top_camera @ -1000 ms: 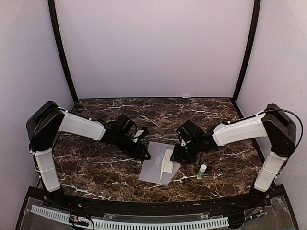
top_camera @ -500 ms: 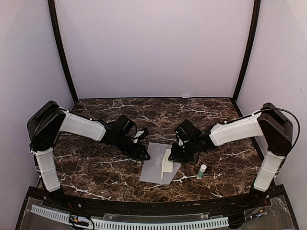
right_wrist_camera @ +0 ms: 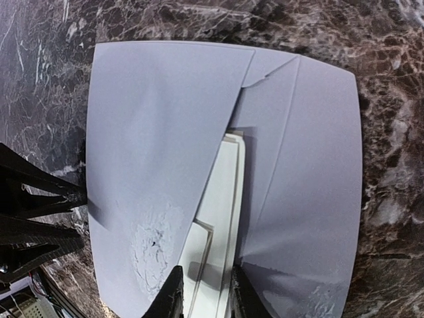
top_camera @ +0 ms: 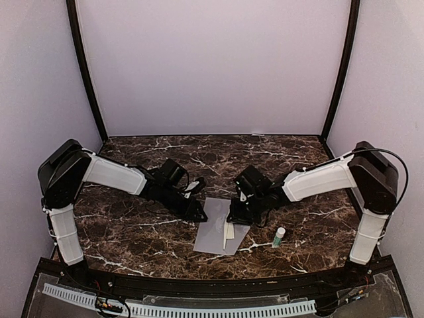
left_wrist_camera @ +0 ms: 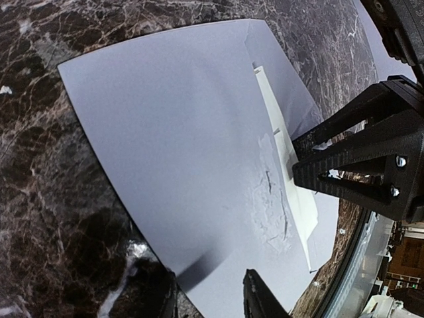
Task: Place the letter into the envelope and seal it
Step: Place the letter in the envelope.
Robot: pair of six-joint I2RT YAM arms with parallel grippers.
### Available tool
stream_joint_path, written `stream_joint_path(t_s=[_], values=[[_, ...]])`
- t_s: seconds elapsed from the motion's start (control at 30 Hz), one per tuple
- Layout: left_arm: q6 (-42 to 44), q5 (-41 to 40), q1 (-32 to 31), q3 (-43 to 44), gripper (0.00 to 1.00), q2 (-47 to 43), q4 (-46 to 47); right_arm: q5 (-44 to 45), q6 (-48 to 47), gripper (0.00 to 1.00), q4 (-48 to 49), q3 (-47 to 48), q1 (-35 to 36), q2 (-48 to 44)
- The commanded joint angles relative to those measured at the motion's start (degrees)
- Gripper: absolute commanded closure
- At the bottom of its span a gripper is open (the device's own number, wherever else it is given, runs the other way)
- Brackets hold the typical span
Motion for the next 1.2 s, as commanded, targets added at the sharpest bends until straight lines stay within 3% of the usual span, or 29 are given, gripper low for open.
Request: stream_joint_path(t_s=[0.0, 0.4, 0.8, 1.17], values=[[0.13, 1.24, -0.9, -0.45, 0.67, 1.01, -1.22, -0.47, 0.26, 0.79, 0.7, 1.67, 1.15, 1.67], [0.54, -0.29, -1.02, -0.09, 0.67, 0.51, -2.11, 2.73, 0.63, 0.77, -1.85, 1.77, 1.57, -1.04], [0.9, -1.75, -1.02, -0.28, 0.55, -0.89, -3.13, 5.36, 5.06, 0.7, -2.7, -4.72, 4.31, -7.11], [2.47, -3.52, -1.05, -2.65, 0.56, -2.27, -5.88, 5.39, 7.58, 0.7, -0.1, -7.61, 5.88, -7.66]])
